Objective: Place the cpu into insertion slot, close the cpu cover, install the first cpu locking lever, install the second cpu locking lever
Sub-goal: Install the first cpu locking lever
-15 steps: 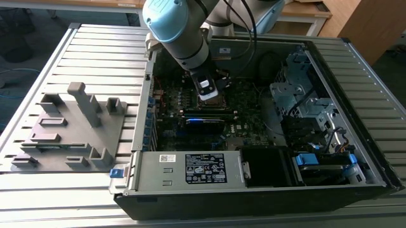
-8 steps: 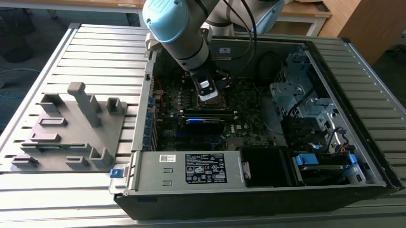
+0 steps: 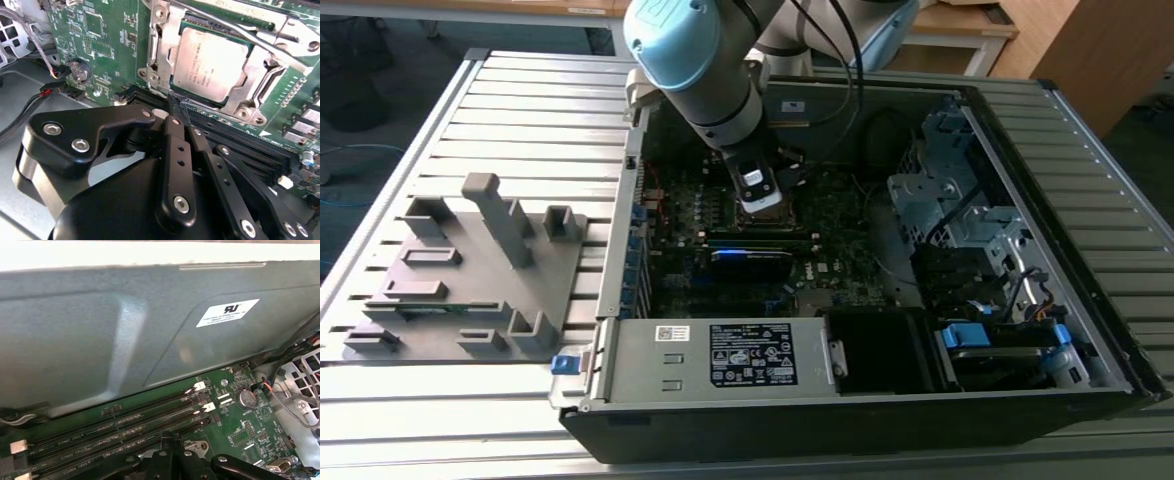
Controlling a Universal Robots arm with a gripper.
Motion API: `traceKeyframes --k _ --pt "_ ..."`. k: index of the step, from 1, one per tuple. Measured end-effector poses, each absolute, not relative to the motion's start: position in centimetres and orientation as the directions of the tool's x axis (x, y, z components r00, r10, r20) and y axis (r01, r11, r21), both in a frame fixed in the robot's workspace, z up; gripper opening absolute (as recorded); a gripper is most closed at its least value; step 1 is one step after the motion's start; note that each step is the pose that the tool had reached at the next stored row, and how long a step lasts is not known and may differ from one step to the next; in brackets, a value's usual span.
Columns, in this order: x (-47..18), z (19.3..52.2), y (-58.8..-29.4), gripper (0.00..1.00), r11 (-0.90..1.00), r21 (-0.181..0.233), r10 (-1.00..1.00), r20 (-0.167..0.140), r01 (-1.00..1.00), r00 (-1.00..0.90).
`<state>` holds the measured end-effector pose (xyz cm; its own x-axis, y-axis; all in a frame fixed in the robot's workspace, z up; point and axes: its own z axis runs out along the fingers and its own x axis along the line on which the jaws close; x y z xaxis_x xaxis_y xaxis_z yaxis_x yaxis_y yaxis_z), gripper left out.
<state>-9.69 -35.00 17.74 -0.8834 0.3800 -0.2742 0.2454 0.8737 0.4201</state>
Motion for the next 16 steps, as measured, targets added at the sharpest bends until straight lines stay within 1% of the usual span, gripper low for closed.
traceKeyframes --k 16 --pt "-9.19 17.63 -35.01 0.10 0.869 0.419 0.398 -0.274 0.263 -0.876"
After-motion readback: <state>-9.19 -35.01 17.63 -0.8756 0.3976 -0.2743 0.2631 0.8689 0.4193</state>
